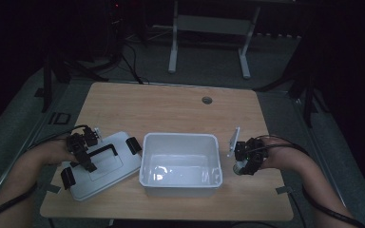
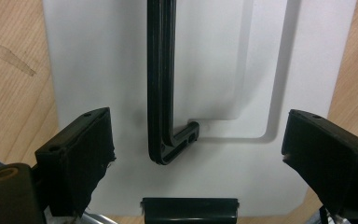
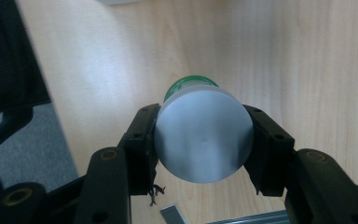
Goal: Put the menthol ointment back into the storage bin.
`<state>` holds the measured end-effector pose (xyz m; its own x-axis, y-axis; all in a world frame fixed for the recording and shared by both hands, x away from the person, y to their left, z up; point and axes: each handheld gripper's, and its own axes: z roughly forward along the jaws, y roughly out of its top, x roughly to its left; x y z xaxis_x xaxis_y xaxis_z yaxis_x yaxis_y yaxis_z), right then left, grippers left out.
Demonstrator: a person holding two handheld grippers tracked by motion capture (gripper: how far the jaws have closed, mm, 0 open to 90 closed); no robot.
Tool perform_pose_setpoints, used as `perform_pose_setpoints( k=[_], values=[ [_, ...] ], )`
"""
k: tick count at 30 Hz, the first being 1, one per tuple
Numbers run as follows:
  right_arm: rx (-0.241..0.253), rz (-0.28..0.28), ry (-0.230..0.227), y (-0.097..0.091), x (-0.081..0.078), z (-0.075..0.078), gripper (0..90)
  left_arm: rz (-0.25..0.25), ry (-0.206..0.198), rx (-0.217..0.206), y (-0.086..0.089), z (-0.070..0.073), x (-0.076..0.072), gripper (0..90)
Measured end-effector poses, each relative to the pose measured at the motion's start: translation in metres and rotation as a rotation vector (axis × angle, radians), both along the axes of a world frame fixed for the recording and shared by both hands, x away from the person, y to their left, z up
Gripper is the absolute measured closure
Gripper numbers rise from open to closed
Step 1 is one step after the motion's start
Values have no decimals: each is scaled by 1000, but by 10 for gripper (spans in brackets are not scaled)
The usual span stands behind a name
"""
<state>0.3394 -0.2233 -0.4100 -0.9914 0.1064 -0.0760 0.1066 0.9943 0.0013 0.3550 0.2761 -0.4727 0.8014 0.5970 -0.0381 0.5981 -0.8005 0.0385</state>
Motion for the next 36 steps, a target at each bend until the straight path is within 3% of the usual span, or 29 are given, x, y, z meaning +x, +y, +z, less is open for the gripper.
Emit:
perform_pose_setpoints(
  k=[4,10,15,22,31,36],
  values=[
    [-14,13,12,5,-5,6,501,-4,-1,3,-1,0,0,90],
    [18,3,10,13,-7,23,501,-7,0,-1,-3,0,1,89],
    [4,11,2,24,-9,38,501,-8,-6,5,-4,1,1,90],
    [60,4,-8,32,-12,66,502,-8,-6,13,-2,1,-1,90],
    [60,86,-13,59,-19,86,502,-15,-11,20,-4,2,-1,90],
    [59,122,-7,73,-22,84,502,-15,-13,17,-4,2,-1,90]
  ],
)
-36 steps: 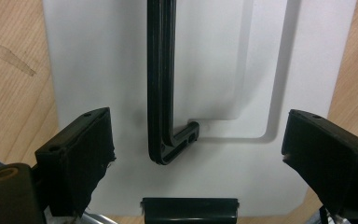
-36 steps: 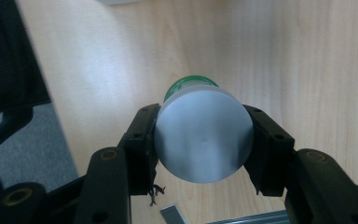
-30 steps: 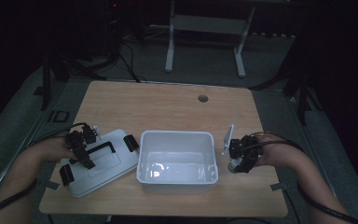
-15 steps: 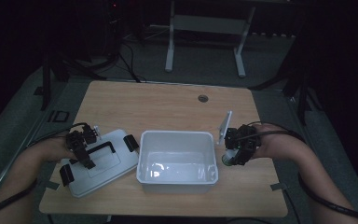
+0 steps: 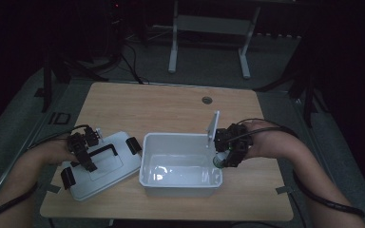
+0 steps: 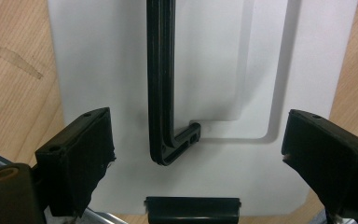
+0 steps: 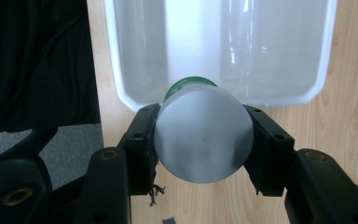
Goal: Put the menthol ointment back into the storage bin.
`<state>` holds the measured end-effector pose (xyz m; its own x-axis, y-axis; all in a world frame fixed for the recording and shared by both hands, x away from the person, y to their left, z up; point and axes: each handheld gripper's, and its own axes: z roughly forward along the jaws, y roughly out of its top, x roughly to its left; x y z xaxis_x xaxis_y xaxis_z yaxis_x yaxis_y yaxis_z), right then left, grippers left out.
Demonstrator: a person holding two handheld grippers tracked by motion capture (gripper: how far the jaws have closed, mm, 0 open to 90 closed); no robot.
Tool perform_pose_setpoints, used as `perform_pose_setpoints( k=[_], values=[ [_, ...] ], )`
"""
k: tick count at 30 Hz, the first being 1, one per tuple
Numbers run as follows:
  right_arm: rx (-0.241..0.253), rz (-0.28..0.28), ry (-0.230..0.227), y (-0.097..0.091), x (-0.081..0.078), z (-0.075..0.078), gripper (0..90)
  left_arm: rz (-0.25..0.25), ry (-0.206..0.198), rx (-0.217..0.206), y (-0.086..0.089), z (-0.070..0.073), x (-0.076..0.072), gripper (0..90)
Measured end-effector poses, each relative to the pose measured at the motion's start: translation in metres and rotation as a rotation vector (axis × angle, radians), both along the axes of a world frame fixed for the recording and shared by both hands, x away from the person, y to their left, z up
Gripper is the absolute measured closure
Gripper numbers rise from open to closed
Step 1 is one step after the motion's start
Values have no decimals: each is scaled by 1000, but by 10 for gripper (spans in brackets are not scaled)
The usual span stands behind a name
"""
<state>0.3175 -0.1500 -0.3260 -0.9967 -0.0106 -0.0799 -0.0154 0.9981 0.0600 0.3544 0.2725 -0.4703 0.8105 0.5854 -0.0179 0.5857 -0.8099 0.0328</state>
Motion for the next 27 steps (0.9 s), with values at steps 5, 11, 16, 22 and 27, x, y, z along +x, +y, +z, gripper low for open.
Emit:
perform_pose_setpoints(
  k=[5,11,16,22,27],
  values=[
    [-1,20,14,12,0,-8,502,4,1,3,1,-1,-1,90],
    [-25,30,26,26,1,-23,501,4,6,8,3,-3,-1,90],
    [-41,39,48,34,3,-41,502,5,7,4,3,-4,-1,90],
    [-43,46,71,41,6,-64,502,3,5,4,2,-4,-1,90],
    [-66,26,66,47,10,-83,502,1,-5,7,-1,-3,0,90]
  ],
)
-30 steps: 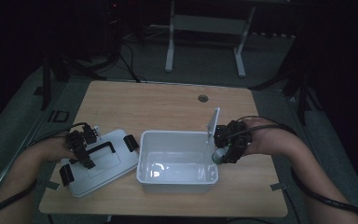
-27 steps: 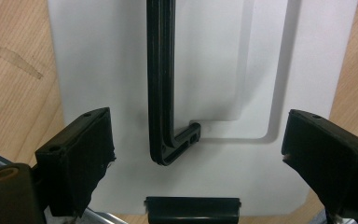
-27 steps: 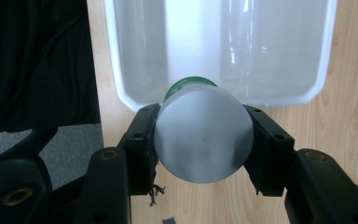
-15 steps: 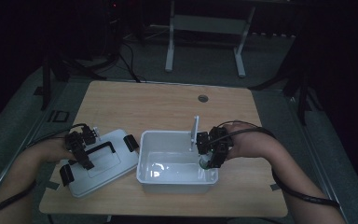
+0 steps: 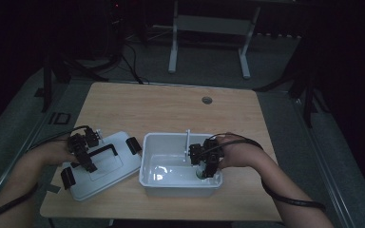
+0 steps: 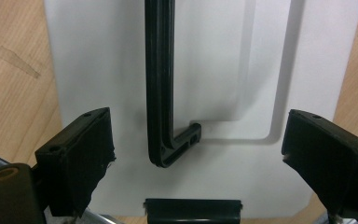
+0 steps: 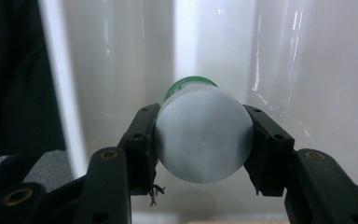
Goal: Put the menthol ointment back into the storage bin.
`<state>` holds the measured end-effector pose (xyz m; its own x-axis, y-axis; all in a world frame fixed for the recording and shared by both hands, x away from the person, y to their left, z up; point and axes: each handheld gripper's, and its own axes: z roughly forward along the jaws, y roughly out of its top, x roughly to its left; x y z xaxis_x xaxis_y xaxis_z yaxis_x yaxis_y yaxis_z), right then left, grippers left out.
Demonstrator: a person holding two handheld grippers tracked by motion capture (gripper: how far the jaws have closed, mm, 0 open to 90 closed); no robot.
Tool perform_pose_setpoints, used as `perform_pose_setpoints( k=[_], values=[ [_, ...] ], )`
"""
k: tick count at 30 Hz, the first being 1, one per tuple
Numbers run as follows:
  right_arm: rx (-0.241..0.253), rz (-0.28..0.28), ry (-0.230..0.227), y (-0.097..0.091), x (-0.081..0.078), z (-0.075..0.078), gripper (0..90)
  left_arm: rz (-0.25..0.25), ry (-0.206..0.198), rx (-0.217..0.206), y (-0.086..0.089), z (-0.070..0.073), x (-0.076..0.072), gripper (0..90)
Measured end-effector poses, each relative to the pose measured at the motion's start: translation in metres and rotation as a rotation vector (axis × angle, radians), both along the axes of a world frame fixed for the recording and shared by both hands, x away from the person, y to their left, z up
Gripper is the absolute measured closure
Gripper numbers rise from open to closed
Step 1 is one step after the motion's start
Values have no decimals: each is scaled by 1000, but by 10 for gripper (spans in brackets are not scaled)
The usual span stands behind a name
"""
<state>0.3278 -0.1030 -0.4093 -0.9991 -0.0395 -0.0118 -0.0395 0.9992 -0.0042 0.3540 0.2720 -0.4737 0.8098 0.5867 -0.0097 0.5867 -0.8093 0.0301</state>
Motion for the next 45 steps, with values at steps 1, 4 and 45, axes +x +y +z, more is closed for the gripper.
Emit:
perform_pose_setpoints(
  k=[1,4,45],
  values=[
    [-7,-7,3,2,1,-4,502,0,0,1,0,0,0,90],
    [-14,-7,3,5,4,-13,502,1,6,4,0,-1,1,90],
    [-149,-47,10,30,6,-75,462,6,-4,-10,3,-2,0,90]
  ],
)
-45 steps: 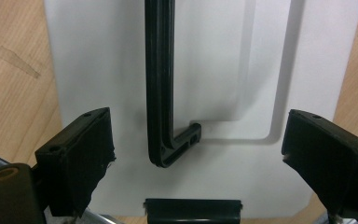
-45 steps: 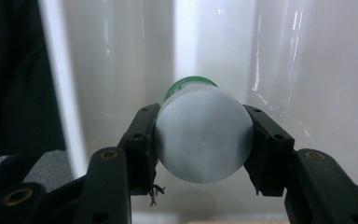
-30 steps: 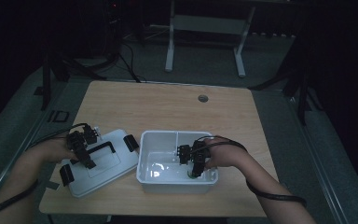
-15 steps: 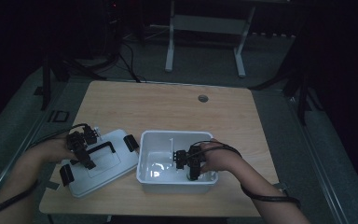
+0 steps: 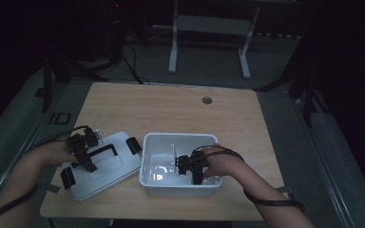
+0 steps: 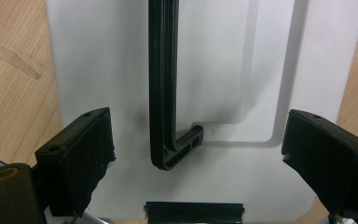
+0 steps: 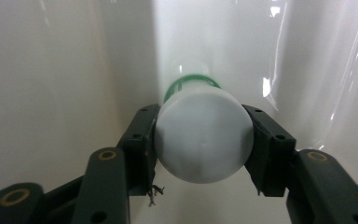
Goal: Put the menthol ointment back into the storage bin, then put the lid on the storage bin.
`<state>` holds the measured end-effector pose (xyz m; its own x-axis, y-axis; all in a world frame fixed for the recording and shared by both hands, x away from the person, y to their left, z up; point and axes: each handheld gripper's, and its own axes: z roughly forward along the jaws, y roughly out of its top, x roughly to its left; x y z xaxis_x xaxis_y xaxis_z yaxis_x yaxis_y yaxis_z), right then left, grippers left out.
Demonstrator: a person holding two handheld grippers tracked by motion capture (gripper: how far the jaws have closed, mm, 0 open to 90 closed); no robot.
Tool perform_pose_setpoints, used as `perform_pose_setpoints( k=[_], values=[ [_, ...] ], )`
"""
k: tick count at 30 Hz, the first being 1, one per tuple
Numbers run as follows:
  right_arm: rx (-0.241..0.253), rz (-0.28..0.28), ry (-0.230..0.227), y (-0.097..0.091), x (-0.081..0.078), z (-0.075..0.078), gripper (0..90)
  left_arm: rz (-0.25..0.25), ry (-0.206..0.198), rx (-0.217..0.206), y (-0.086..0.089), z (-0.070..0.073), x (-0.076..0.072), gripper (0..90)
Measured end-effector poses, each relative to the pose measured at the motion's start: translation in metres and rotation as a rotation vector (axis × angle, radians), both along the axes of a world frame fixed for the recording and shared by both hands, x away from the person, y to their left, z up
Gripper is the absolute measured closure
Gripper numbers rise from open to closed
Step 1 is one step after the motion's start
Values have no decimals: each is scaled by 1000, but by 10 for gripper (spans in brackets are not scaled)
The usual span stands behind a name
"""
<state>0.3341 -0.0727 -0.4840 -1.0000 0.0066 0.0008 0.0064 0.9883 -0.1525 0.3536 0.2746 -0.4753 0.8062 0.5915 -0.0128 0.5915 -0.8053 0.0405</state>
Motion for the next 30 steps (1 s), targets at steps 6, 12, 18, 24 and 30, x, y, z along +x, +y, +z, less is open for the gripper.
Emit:
perform_pose_setpoints(
  k=[6,12,18,24,30],
  values=[
    [2,6,5,-2,1,7,425,7,-9,10,2,2,0,96],
    [51,-14,19,-5,2,26,392,7,-4,10,1,3,-1,96],
    [106,-12,17,-11,4,48,315,2,-2,-4,-1,3,-1,97],
    [182,-17,19,-24,4,76,190,-6,-14,-5,-2,5,0,103],
    [212,-14,-25,-47,2,97,142,22,4,-38,1,8,1,105]
  ],
)
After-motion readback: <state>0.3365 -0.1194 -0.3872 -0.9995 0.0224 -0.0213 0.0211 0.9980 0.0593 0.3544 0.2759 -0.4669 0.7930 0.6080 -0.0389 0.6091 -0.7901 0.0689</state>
